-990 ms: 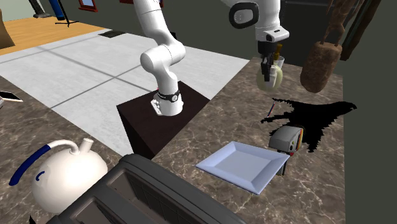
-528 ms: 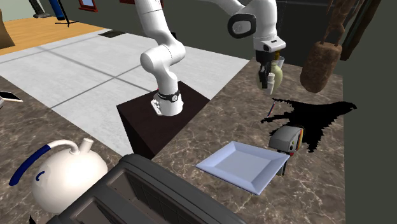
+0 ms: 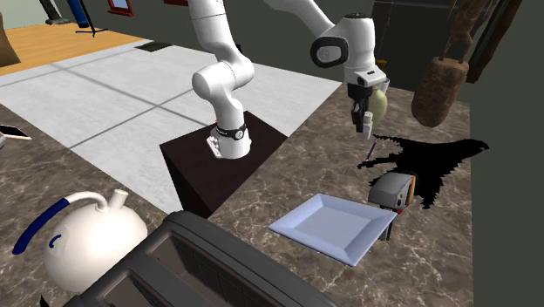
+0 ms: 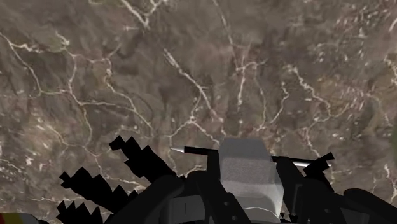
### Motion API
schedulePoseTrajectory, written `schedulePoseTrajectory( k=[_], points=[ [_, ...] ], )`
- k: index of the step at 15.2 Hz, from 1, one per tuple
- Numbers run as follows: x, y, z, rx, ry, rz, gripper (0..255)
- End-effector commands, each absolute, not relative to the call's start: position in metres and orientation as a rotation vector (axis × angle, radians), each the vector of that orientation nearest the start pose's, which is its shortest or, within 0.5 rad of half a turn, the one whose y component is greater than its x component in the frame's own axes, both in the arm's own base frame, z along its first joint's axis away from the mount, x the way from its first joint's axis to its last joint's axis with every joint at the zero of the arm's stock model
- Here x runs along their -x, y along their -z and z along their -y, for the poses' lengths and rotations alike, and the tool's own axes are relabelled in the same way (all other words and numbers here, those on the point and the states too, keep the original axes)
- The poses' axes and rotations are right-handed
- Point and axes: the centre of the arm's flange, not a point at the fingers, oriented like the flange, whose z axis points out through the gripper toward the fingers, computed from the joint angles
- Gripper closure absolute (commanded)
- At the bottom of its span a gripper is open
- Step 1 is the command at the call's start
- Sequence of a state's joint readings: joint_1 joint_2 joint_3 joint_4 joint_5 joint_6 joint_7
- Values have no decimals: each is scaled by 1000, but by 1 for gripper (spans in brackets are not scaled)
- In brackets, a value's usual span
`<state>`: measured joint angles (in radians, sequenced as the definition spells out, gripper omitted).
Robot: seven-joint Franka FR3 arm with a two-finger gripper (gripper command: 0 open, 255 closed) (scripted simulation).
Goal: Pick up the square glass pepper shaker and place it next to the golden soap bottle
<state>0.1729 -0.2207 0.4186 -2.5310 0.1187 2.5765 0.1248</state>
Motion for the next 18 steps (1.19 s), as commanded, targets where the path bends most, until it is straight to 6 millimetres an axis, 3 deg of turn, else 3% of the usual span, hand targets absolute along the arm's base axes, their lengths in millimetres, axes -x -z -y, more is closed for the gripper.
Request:
schedulePoseTrajectory(
  k=[1,7,14,15,18],
  points=[
    [-387,-363,-257,2990,369,570,255],
    [-387,-334,-257,2990,369,570,255],
    [-387,-334,-257,2990,369,570,255],
    [-387,-334,-257,2990,369,570,0],
    [-387,-334,-257,2990,369,570,0]
  ],
)
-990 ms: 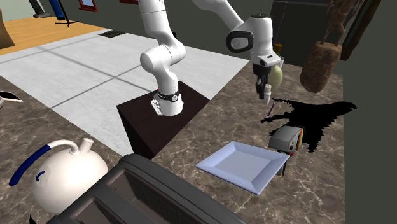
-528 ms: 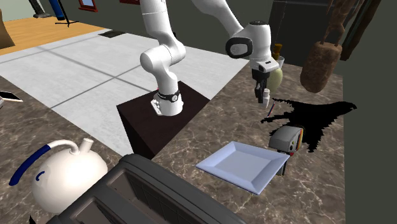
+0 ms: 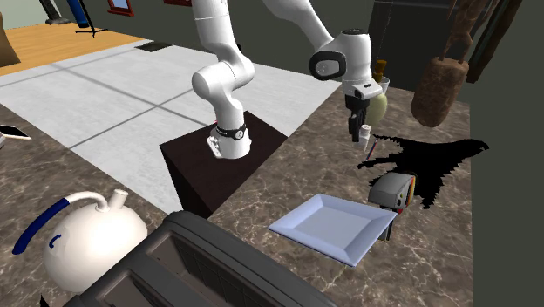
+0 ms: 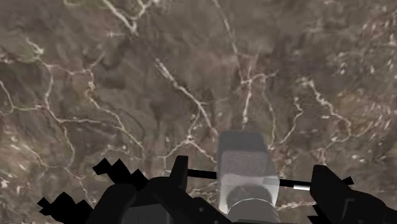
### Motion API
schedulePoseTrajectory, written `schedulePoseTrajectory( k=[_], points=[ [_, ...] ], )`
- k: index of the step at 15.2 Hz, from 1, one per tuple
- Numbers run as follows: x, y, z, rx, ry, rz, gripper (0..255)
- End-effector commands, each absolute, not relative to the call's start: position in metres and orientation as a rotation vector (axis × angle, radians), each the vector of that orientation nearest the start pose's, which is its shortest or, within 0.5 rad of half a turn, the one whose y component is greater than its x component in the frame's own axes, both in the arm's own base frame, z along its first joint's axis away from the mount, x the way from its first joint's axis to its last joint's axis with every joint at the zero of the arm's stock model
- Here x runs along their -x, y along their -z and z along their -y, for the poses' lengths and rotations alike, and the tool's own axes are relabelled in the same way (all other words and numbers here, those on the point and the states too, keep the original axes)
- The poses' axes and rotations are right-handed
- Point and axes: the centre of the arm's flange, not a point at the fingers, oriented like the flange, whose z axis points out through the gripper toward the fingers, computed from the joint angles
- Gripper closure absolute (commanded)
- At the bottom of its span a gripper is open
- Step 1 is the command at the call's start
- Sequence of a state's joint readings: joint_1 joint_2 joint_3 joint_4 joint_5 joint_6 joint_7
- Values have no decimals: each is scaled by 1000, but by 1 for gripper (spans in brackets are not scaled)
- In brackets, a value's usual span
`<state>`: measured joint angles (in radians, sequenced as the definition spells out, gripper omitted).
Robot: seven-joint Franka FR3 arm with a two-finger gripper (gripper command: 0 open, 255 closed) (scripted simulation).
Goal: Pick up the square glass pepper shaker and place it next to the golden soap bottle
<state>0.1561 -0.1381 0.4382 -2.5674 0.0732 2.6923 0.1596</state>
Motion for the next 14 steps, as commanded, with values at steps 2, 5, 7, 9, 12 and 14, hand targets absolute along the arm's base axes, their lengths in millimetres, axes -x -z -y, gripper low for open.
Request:
schedulePoseTrajectory(
  k=[2,5,7,9,12,14],
  points=[
    [-387,-334,-257,2990,369,570,0],
    [-378,-373,-252,2990,369,570,0],
    [-376,-383,-251,2990,369,570,0],
    [-376,-383,-251,2990,369,570,0],
    [-376,-383,-251,2990,369,570,0],
    [-376,-383,-251,2990,369,570,0]
  ],
)
